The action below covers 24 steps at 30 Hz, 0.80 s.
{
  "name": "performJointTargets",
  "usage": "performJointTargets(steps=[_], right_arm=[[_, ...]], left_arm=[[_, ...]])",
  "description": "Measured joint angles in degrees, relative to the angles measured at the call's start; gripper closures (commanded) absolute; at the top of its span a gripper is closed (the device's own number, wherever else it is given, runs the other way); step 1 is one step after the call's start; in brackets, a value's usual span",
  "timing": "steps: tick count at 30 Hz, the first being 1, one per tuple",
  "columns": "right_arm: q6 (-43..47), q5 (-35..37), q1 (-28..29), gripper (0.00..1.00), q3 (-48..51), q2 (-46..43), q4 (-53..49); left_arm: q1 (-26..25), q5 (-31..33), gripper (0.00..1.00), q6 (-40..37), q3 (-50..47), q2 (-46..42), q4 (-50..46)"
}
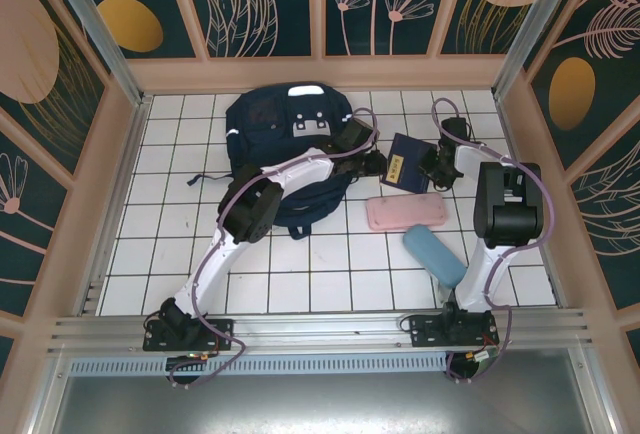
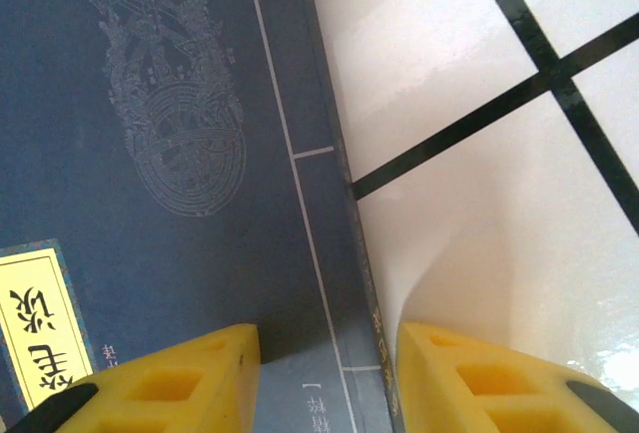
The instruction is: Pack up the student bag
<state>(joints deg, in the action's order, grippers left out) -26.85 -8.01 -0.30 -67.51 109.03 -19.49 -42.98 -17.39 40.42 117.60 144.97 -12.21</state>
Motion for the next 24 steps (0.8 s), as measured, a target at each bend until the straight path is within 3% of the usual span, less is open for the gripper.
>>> performJointTargets(steps=[2,13,24], right_arm=[[0.4,-0.5,0.0,0.59,0.0,0.0,0.0],[2.6,-9.0,-0.1,0.59,0.0,0.4,2.1],[1.0,-23.7,-4.3,0.58,5.0,-1.6,13.3]], left_arm=[[0.0,-0.2,0.86,0.0,0.4,0.3,0.0],[0.1,-1.9,0.87,0.1,1.9,1.9,-0.1],[0.2,-1.4,0.86,0.2,2.1,2.1,-0.1]])
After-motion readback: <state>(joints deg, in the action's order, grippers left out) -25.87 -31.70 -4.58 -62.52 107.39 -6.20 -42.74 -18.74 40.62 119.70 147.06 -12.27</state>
